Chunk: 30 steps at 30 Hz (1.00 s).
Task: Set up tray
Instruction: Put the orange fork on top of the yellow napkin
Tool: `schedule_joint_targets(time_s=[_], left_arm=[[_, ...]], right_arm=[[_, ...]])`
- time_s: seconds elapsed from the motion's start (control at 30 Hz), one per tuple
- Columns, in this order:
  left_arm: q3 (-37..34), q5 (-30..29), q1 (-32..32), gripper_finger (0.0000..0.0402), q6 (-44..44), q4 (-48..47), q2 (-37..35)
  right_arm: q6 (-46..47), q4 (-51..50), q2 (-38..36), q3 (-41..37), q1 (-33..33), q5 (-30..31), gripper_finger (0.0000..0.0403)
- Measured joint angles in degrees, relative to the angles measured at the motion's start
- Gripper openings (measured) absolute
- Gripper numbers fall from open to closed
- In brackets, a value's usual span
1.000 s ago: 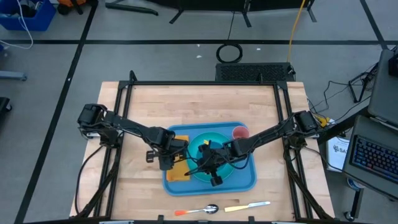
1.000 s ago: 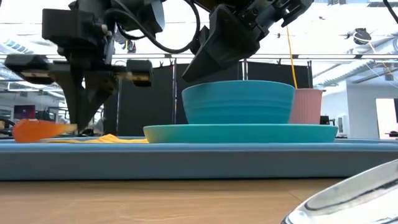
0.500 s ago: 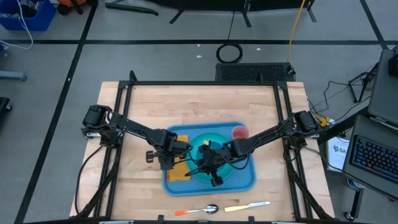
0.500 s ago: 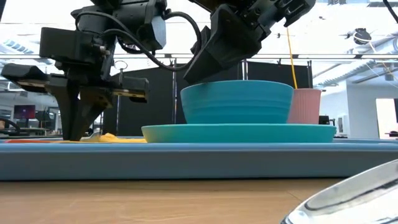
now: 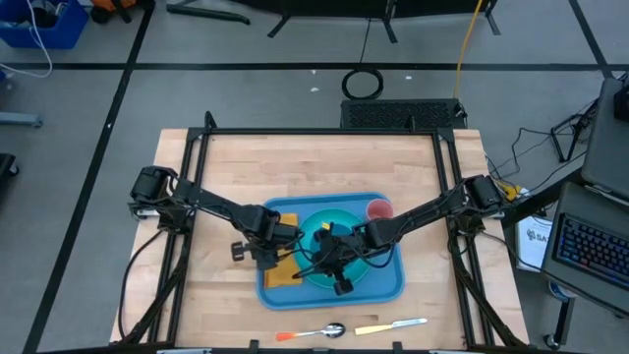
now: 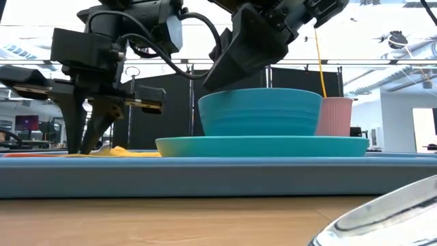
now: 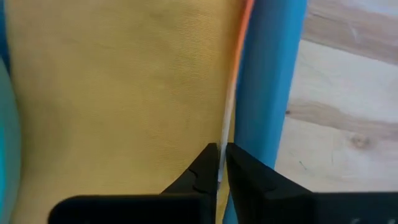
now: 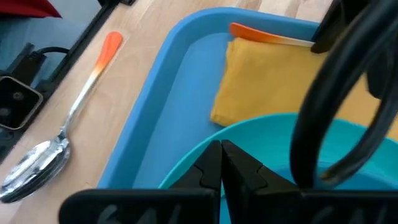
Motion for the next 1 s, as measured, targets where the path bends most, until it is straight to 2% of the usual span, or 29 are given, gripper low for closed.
schedule_joint_targets(time_s=[0.13,0.33,0.53,1.0], left_arm=[[0.0,0.0,-0.4,0.0063,-2.5,1.2,0.0],[0.0,-0.5,-0.4,0.0069,-4.2,1.2,0.0],[0.0,-7.1,-0.3,0.0069,-6.0,1.6,0.0],[0.0,-12.6,-0.3,0.0069,-5.2,1.6,-2.7]], right_arm=[[0.0,0.2,0.0,0.0,0.0,-1.4,0.0000],[-0.1,0.2,0.0,0.0,0.0,-1.3,0.0000],[0.0,0.2,0.0,0.0,0.0,-1.3,0.0000],[-0.1,1.1,0.0,0.1,0.0,-1.2,0.0000]])
